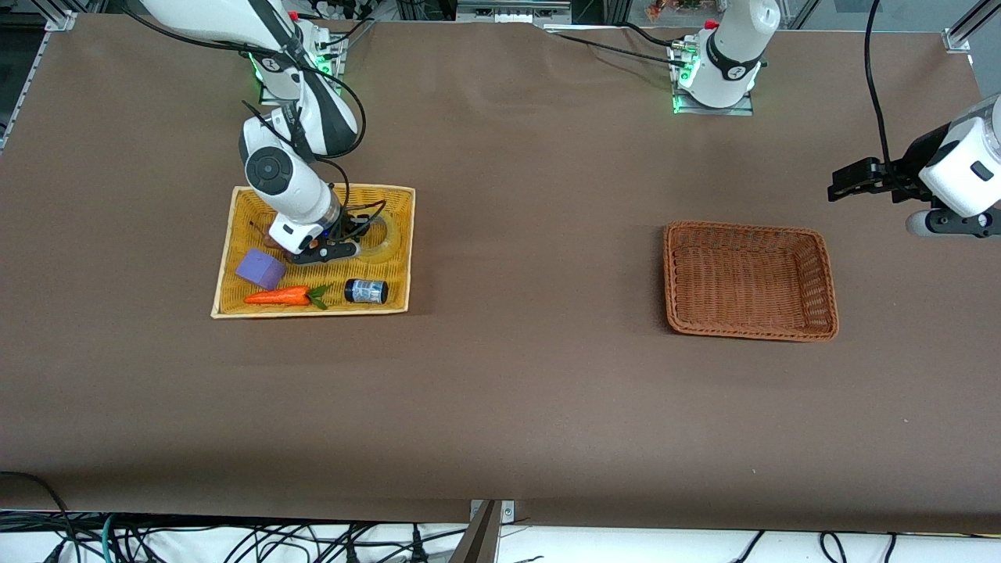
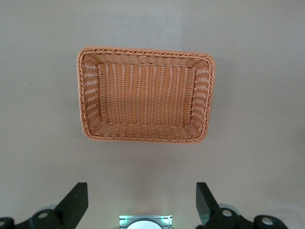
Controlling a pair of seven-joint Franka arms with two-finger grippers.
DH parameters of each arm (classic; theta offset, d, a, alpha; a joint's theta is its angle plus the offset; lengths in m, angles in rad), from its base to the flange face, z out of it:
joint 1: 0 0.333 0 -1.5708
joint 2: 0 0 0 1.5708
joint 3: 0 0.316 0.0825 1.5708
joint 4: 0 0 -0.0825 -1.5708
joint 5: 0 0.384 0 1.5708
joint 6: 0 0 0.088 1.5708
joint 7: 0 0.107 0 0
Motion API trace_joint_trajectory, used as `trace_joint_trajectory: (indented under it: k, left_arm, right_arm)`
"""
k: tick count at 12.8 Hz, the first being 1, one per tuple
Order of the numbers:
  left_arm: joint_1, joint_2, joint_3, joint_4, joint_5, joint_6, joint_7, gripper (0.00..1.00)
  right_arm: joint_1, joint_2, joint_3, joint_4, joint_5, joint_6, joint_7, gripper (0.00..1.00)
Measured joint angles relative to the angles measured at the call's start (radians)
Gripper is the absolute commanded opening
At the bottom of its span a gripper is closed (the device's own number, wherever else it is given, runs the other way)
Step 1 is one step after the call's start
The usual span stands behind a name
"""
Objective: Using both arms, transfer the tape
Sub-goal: 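Lower the right gripper into the yellow basket and grasp the tape roll, then lift the tape roll and carry it toward the brown basket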
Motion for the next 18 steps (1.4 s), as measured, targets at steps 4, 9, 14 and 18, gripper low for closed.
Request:
trace_joint_trajectory:
  k: [4,9,14,18]
  left_arm:
    - [0.0,0.0,0.0,0.0,0.0,0.0,0.0,1.0]
    - [0.0,0.0,0.0,0.0,0.0,0.0,0.0,1.0]
    - [0.004,0.005,0.001,0.001,0.0,0.0,0.0,1.0]
    - [0.006,0.034,0.001,0.001,0.0,0.029,0.0,1.0]
  right_arm:
    - [0.001,-0.034,0.004,0.213,0.0,-0.273,0.0,0.0]
    - [0.177,0.026,0.045,0.472,0.001,-0.406,0.245,0.0]
    - [0.491,0.368,0.043,0.805,-0.063,-0.382,0.717,0.0]
    - [0.645,0.586,-0.032,1.013,-0.096,-0.343,0.891,0.01]
